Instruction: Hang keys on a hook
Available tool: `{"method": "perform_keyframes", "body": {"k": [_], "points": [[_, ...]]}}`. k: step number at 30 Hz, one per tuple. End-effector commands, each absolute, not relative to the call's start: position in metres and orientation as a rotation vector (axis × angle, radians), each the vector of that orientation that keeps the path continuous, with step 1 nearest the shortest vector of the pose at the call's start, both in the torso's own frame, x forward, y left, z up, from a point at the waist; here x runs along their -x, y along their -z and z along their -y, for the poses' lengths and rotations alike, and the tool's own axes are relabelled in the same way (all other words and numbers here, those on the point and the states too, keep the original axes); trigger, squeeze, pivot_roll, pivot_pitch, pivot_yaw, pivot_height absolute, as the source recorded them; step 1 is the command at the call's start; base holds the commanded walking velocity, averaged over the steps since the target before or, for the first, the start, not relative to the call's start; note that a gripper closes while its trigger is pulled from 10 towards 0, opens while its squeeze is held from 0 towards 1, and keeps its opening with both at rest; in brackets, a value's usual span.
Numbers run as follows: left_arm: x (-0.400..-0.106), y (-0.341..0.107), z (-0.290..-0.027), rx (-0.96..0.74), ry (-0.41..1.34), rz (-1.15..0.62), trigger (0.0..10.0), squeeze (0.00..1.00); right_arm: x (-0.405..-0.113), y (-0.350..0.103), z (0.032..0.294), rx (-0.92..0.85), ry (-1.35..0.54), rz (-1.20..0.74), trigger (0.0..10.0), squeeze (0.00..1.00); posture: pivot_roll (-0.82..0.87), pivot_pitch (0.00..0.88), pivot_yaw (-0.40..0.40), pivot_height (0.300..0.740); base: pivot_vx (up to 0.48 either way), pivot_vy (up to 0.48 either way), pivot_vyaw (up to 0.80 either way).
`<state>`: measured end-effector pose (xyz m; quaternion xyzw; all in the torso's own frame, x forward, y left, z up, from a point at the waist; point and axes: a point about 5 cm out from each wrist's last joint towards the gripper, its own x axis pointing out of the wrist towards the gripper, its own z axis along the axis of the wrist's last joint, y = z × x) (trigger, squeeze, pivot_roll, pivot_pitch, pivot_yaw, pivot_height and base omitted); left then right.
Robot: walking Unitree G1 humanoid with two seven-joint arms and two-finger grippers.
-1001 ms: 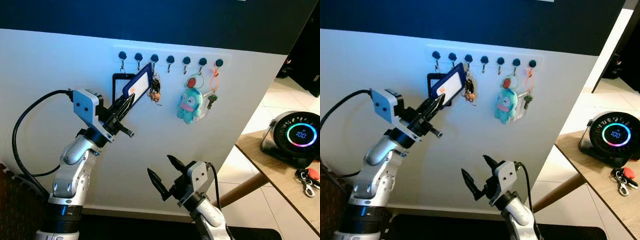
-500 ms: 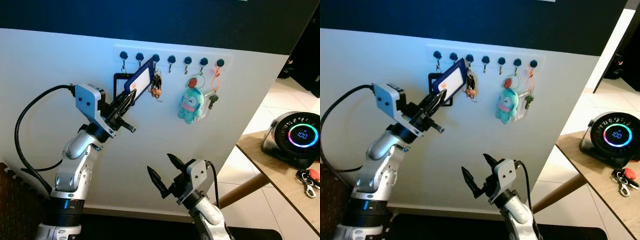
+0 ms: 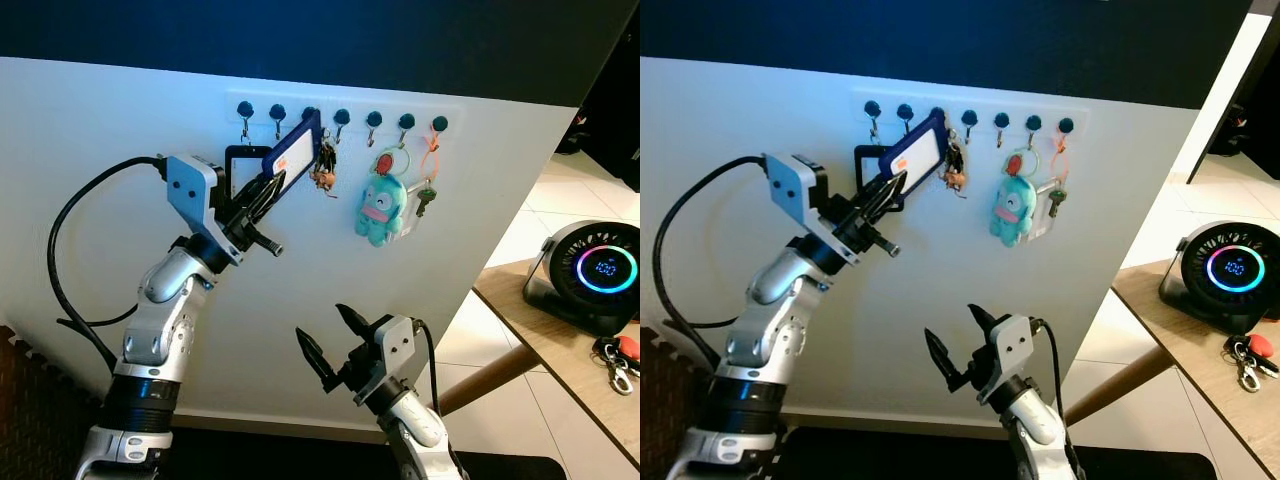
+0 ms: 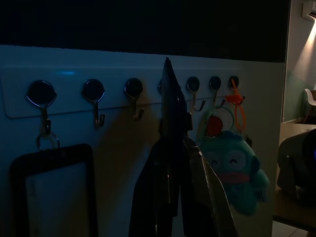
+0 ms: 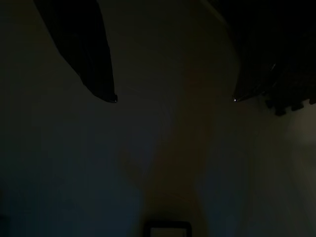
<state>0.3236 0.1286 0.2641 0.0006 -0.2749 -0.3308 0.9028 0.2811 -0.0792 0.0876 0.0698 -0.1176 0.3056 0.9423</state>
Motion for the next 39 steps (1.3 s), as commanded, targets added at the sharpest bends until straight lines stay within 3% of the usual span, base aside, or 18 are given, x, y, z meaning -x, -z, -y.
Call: {"method": "perform_keyframes", "body": {"k": [1,23,39], "points": [[-0.324,-0.268,-0.123,0.000,0.704,0.592,10.0,0.00,-0.282,-0.089,0.082,-0.146,-0.610,0.241,10.0,0.00,0.10,0.053,-0.050,0.740,0.000,0.000,0.00],[-0.334,-0.260,-0.137,-0.046,0.616,0.549,10.0,0.00,-0.282,-0.086,0.084,-0.145,-0.606,0.223,10.0,0.00,0.10,0.056,-0.052,0.740,0.000,0.000,0.00],[-0.337,-0.256,-0.165,-0.045,0.495,0.535,10.0,0.00,-0.282,-0.085,0.085,-0.137,-0.616,0.211,10.0,0.00,0.10,0.058,-0.061,0.740,0.000,0.000,0.00]]}}
